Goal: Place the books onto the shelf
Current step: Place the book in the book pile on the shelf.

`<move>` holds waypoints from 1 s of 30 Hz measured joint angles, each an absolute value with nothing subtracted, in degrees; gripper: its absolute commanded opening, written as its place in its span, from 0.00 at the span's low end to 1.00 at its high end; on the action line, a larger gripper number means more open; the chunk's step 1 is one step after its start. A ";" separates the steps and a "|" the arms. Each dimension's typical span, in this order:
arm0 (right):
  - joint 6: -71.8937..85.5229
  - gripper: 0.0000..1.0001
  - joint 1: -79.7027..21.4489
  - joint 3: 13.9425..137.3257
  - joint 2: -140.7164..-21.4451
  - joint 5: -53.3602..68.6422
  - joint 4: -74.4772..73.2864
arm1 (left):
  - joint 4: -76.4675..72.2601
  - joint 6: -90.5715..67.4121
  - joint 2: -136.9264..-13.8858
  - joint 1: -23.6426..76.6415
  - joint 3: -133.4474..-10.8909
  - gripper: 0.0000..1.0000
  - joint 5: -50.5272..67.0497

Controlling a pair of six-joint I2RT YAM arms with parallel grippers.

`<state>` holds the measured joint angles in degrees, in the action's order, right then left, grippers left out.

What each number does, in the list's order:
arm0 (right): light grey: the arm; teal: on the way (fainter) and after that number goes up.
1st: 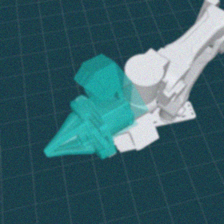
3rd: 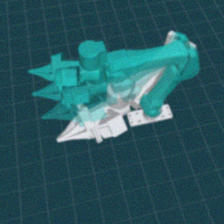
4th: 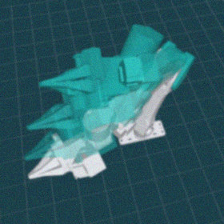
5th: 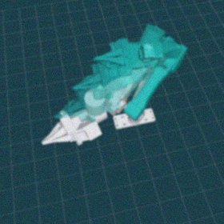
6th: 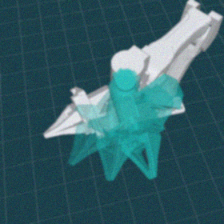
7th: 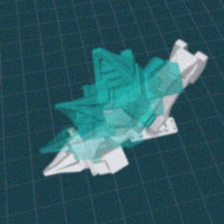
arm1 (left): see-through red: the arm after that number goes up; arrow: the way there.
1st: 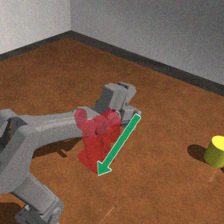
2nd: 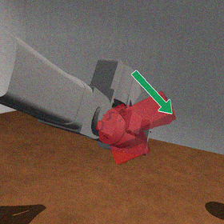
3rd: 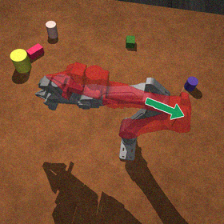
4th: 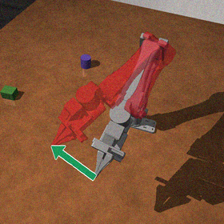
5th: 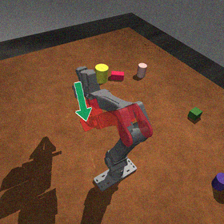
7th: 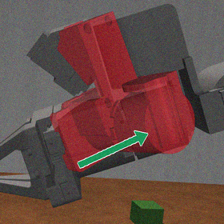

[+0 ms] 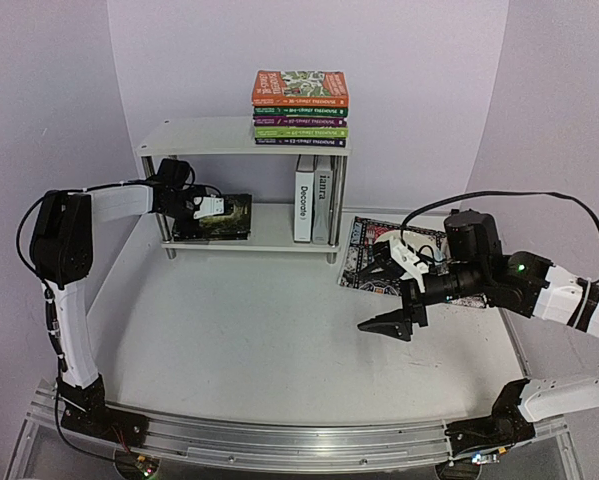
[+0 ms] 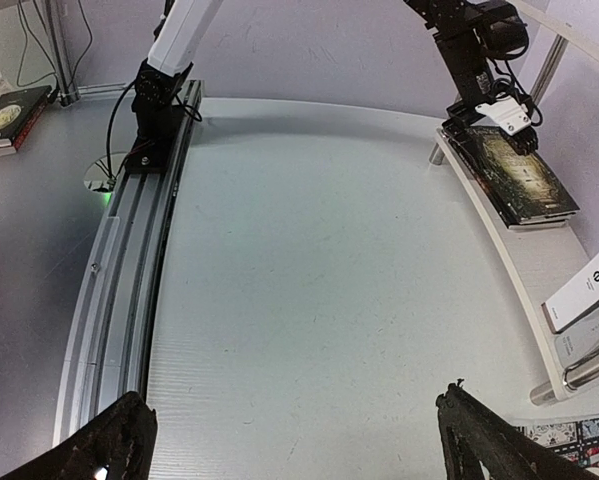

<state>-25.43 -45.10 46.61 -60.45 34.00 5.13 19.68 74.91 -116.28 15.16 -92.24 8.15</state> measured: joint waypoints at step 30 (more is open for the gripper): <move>-25.43 0.98 -45.10 46.61 -60.45 34.00 5.13 | 19.94 74.06 -117.36 15.20 -95.22 0.98 8.25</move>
<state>-25.43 -45.10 46.61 -60.45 34.00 5.13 19.94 74.06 -117.36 15.20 -95.22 8.25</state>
